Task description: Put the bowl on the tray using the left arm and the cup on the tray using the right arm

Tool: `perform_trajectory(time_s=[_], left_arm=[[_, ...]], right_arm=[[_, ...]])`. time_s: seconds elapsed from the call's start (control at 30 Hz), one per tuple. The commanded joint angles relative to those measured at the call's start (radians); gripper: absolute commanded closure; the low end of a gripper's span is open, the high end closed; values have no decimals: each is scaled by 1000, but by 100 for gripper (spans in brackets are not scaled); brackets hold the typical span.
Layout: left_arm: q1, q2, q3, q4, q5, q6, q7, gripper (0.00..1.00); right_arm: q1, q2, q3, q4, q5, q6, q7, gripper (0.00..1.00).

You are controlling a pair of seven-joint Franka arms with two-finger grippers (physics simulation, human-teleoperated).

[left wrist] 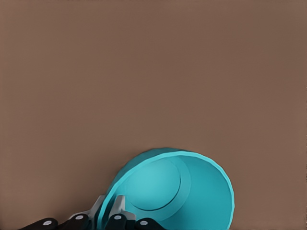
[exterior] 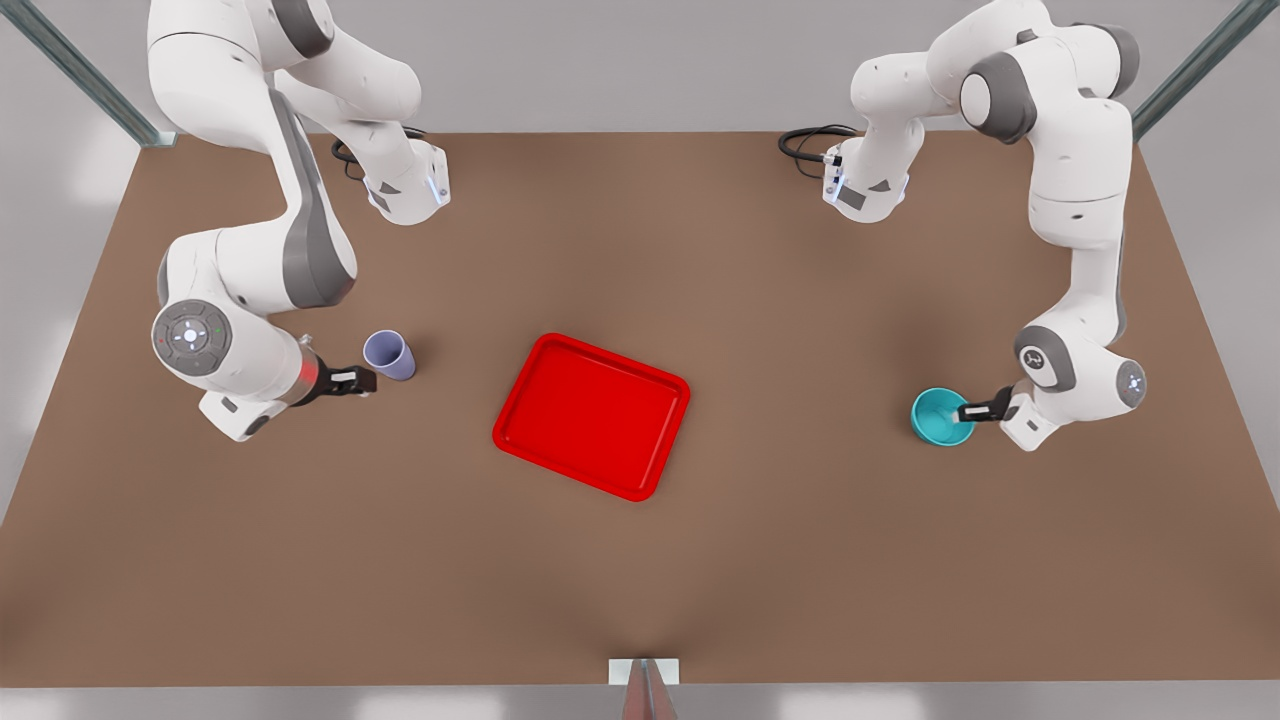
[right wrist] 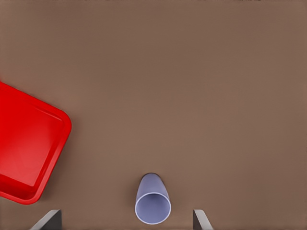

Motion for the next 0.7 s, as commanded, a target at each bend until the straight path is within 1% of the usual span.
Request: perform_trajectory(time_s=[0.0,0.13,0.17,0.27,0.33,0.4,0.43,0.47,0.5,0.53,0.6,0.67], left_arm=[[-1,0,1,3,1,0,0,79],[-37,2,0,41,5,-2,-45,79],[-73,-3,2,44,5,-2,-46,79],[-103,-55,-8,66,4,-8,-51,79],[-103,-83,-107,66,1,-9,-86,79],[-105,-86,-258,90,5,-6,-356,79],[-105,-84,-314,104,7,-2,-466,79],[-157,-78,-359,112,5,12,-587,79],[-246,-51,-357,133,5,81,-762,79],[-316,-11,-357,182,5,106,-916,79],[-425,12,-357,228,2,107,-1143,79],[-507,60,-357,280,5,107,-1285,79]], right_arm=[[0,0,-1,2,0,0,0,0],[-1,0,0,2,-2,2,0,0],[-1,0,0,2,-2,2,0,0],[-1,0,0,2,-2,2,0,0],[-1,0,0,2,-2,2,0,0],[-1,0,0,2,-2,2,0,0],[-1,0,0,2,-2,2,0,0],[-1,0,0,2,-2,2,0,0],[-1,1,-1,2,-2,2,0,0],[0,0,-1,2,-2,2,0,0],[5,1,0,2,0,2,0,0],[-1,11,-1,18,-2,3,0,0]])
